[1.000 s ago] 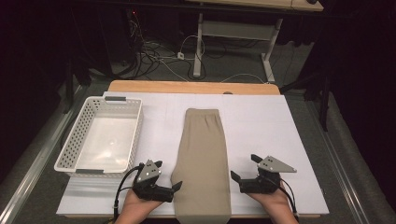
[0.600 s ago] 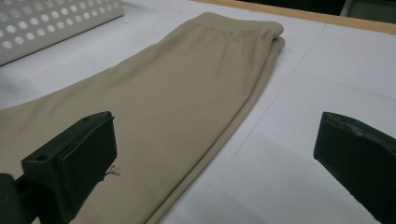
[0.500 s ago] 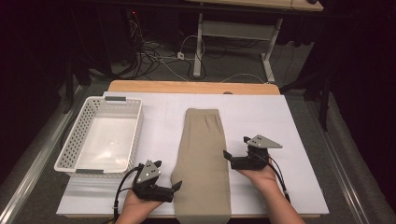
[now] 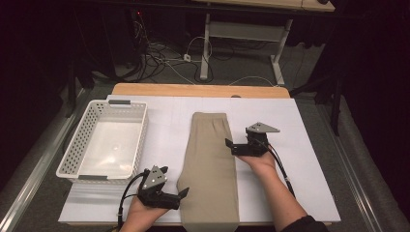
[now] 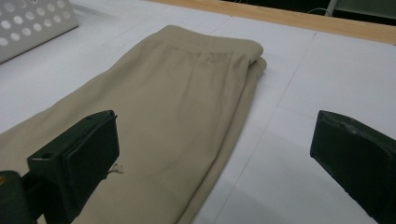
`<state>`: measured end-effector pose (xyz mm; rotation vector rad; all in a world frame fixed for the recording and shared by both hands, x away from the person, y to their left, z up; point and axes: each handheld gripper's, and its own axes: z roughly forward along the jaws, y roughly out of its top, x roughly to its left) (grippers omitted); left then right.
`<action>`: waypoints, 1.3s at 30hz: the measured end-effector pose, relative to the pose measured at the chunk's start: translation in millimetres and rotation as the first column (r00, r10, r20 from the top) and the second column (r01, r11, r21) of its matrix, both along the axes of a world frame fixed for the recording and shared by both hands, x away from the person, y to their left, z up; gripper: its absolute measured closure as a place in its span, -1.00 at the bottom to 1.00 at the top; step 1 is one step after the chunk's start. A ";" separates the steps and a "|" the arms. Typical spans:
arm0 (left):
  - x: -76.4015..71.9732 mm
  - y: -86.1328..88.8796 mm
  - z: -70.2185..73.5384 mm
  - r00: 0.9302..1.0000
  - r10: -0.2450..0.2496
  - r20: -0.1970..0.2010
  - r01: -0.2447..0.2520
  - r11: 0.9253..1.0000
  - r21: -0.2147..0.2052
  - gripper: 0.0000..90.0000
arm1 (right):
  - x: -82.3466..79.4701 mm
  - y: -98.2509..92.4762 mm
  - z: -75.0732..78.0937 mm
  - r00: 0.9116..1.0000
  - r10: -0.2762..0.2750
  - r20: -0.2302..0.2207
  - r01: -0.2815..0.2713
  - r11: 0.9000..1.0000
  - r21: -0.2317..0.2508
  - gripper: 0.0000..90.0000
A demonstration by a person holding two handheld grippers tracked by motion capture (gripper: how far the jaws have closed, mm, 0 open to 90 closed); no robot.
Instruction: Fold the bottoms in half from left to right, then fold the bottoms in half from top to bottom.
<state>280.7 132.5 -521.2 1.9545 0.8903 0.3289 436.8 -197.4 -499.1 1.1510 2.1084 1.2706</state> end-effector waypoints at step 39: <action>-1.5 3.6 -0.8 1.000 0.015 -0.002 -0.015 0.999 -0.031 -1.00 | 86.6 58.5 -17.1 0.988 -0.049 -0.147 0.023 0.985 -0.173 0.65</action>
